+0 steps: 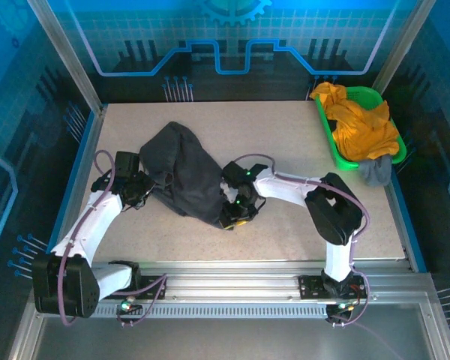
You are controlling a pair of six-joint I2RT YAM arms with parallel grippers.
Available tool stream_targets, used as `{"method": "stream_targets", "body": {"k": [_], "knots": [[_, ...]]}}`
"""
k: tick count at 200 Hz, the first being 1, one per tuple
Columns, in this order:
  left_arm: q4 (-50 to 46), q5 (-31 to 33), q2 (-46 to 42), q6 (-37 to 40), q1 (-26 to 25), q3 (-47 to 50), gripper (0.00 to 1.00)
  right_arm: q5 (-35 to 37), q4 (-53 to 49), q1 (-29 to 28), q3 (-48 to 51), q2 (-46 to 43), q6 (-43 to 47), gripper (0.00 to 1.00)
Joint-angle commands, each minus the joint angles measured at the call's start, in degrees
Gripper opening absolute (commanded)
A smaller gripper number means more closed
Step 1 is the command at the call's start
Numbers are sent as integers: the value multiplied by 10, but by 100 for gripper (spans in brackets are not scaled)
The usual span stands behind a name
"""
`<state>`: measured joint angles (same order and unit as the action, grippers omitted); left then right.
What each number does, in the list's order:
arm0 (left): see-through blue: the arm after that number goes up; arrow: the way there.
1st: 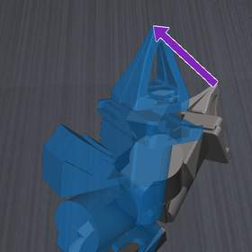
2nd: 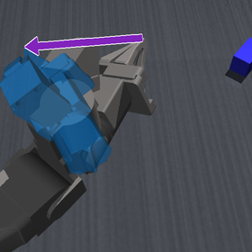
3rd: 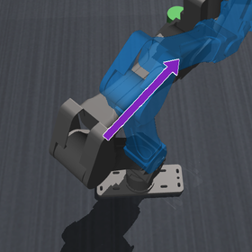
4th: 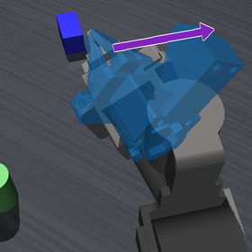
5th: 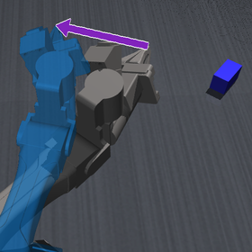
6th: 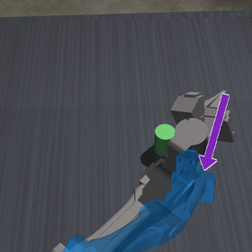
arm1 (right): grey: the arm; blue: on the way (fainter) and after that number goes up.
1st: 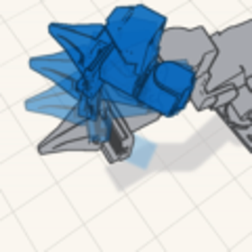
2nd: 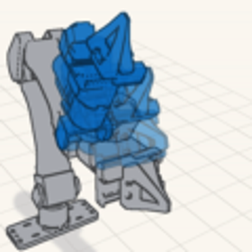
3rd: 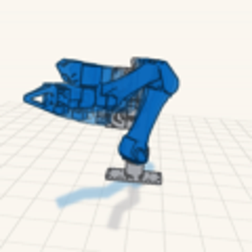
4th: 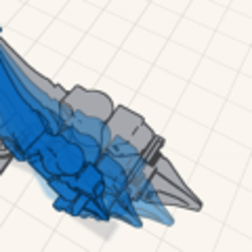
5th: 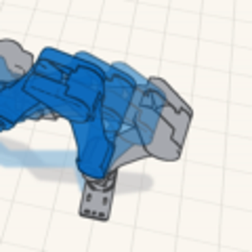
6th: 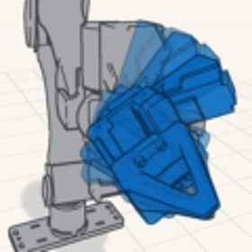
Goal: Fold and stack the t-shirts
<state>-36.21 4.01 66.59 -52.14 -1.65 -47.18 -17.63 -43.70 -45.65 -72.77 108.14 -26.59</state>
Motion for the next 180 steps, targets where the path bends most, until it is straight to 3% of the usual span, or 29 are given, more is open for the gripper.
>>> {"method": "stream_targets", "body": {"k": [1, 28, 53, 65, 94, 129, 180], "knots": [[-18, -13, 2, 15, 5, -7, 0, -7, 6, -9, 3, 28, -18, 47], [-21, -13, -1, 21, 5, -9, 0, -2, 1, -10, -19, 71, -44, 38], [-23, -13, -8, 26, 6, -13, 0, 36, -3, 18, -25, 67, -71, 9], [-26, -10, -11, 30, 5, -17, 0, 63, -6, 48, -16, 42, -85, 0], [-36, 3, -15, 43, 6, -30, 0, 132, -43, 153, 7, -33, -85, 0], [-51, 27, -15, 57, 12, -44, 0, 123, -79, 290, 35, -75, -43, 0], [-98, 89, -20, 88, 59, -68, 0, 146, -109, 389, 7, -87, -30, 0]]}}
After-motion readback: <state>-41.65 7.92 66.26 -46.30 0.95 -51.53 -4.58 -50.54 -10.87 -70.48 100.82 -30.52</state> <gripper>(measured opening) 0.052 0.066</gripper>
